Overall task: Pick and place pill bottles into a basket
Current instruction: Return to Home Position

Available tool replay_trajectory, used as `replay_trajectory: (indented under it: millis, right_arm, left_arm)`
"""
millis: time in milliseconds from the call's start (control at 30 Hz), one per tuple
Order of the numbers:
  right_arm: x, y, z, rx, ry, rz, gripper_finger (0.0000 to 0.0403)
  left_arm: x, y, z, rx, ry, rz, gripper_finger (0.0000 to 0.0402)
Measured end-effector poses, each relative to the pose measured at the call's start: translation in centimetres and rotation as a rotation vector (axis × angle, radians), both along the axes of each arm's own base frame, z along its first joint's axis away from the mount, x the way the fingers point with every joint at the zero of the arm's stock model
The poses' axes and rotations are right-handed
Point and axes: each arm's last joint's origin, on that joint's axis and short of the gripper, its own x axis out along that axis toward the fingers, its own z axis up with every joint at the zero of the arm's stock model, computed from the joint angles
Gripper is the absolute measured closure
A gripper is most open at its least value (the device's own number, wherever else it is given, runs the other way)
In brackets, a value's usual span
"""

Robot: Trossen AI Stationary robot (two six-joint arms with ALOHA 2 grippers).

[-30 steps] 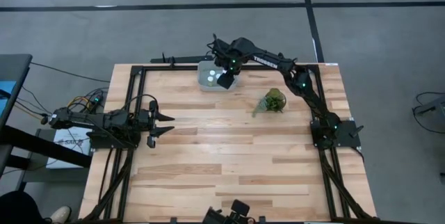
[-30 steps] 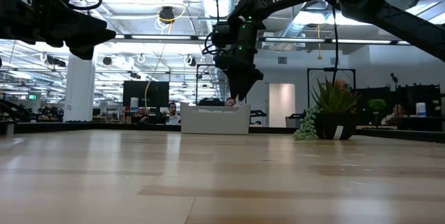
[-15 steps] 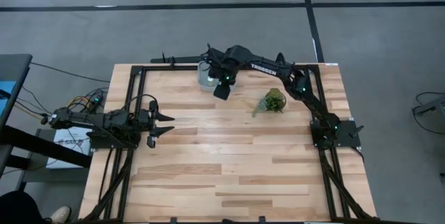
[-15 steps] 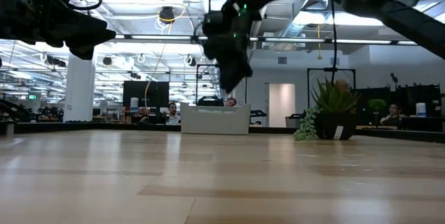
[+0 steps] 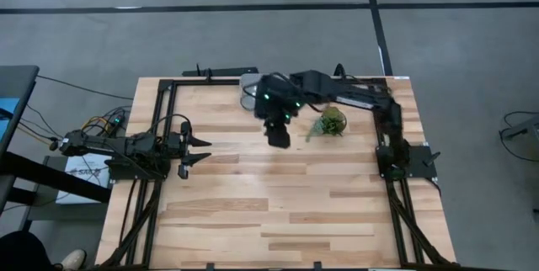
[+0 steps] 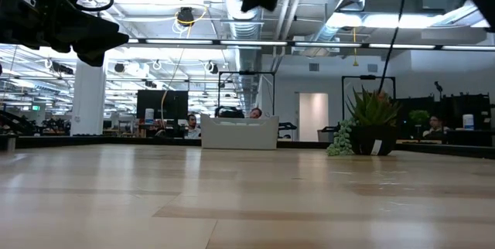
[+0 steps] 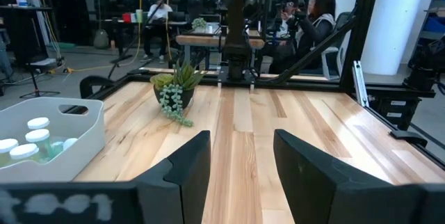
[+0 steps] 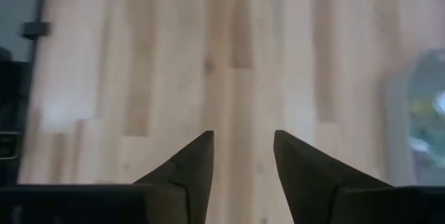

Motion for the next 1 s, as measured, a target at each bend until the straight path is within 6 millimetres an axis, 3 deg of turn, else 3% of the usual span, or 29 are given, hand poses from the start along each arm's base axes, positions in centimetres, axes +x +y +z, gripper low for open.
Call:
replay_trajectory:
  millis: [167,367,733,1000]
  right_arm:
    - [-2.5,3.8,1.1,0.012,-0.088,0.051,0.0270]
    - [-6.8,6.5,-0.1,0.061,-0.196,0.053,0.0277]
    - [-17.4,8.2,-1.3,0.141,-0.544,0.090,0.0280]
    - [-22.6,8.2,-3.9,0.129,-0.734,0.084,0.0280]
  left_arm:
    - [0.0,0.0,0.0,0.000,0.000,0.000,0.0255]
    - [0.0,0.0,0.0,0.000,0.000,0.000,0.0255]
    - [0.0,0.0,0.0,0.000,0.000,0.000,0.0255]
    - [0.0,0.0,0.0,0.000,0.001,0.000,0.0255]
